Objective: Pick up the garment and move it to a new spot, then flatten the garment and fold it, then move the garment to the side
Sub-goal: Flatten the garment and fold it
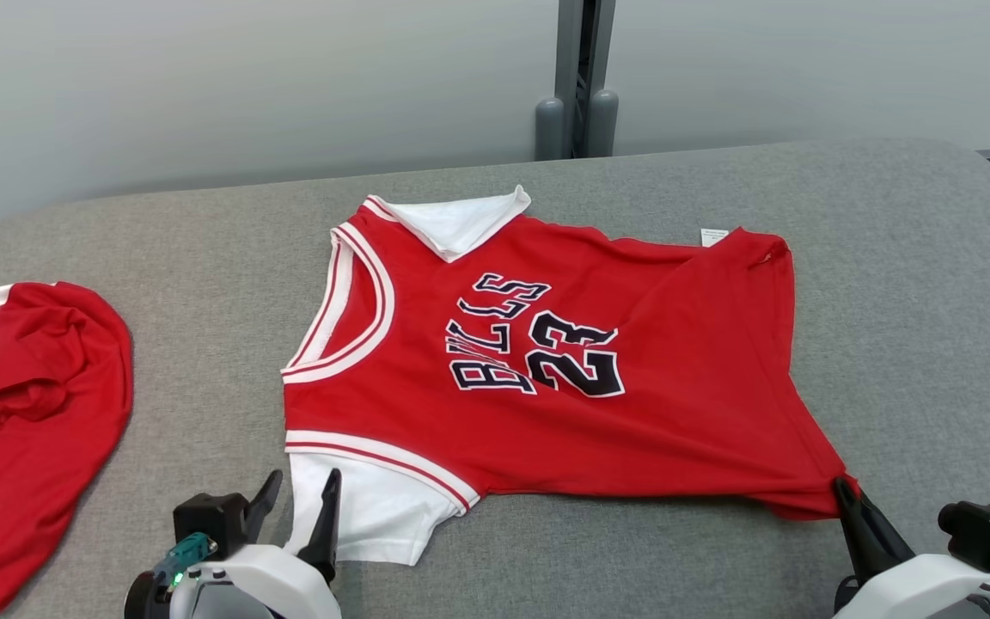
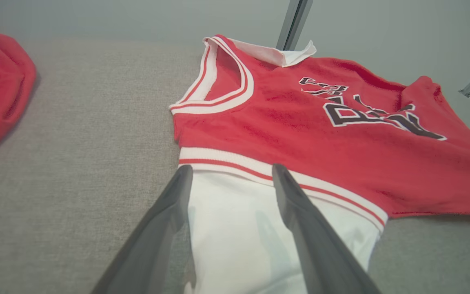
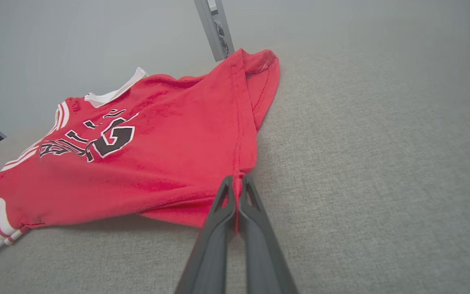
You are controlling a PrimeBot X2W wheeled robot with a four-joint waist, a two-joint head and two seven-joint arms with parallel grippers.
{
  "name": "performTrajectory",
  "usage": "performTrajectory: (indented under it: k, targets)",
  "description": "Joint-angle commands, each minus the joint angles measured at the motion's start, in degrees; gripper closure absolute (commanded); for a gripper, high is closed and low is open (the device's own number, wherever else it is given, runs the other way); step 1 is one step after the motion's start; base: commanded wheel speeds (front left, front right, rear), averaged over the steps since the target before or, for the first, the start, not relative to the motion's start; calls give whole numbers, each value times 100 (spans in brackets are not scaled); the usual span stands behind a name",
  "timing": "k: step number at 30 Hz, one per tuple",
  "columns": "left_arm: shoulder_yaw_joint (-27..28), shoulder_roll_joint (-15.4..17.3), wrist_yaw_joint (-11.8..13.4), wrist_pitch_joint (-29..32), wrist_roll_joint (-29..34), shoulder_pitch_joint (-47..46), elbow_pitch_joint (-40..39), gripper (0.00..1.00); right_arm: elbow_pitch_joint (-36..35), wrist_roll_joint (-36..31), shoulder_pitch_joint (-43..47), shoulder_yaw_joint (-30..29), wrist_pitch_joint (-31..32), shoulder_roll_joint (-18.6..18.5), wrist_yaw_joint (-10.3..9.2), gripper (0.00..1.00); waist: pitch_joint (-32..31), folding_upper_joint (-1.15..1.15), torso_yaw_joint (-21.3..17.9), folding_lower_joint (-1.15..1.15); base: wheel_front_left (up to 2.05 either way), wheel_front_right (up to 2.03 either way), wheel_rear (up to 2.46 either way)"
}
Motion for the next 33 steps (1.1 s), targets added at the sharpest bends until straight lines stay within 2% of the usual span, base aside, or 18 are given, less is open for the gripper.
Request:
performTrajectory:
  k: [1, 10, 21, 25, 32, 33]
  targets:
    - [-23, 52, -41, 44, -3, 58, 4, 0, -43, -45, 39, -70, 17, 9, -2, 100, -16, 0, 27, 0, 0, 0, 0]
    - [-356, 274, -303, 430, 55, 373, -310, 0, -36, -183, 22, -279, 124, 179, -2, 100, -53, 0, 321, 0, 0, 0, 0]
    - [-705, 627, -355, 797, 306, 393, -545, 0, -59, -263, -50, -323, 168, 236, -2, 100, 38, 0, 480, 0, 0, 0, 0]
    - [-781, 630, -317, 768, 408, 258, -470, 0, -63, -276, -109, -272, 167, 238, -2, 100, 127, 0, 433, 0, 0, 0, 0]
    - [-883, 616, -403, 776, 350, 104, -319, 0, -38, -283, -178, -252, 158, 225, -2, 100, 209, 0, 389, 0, 0, 0, 0]
    - [-911, 611, -425, 806, 316, 94, -284, 5, -30, -284, -186, -255, 157, 222, -2, 100, 219, 0, 386, 0, 0, 0, 0]
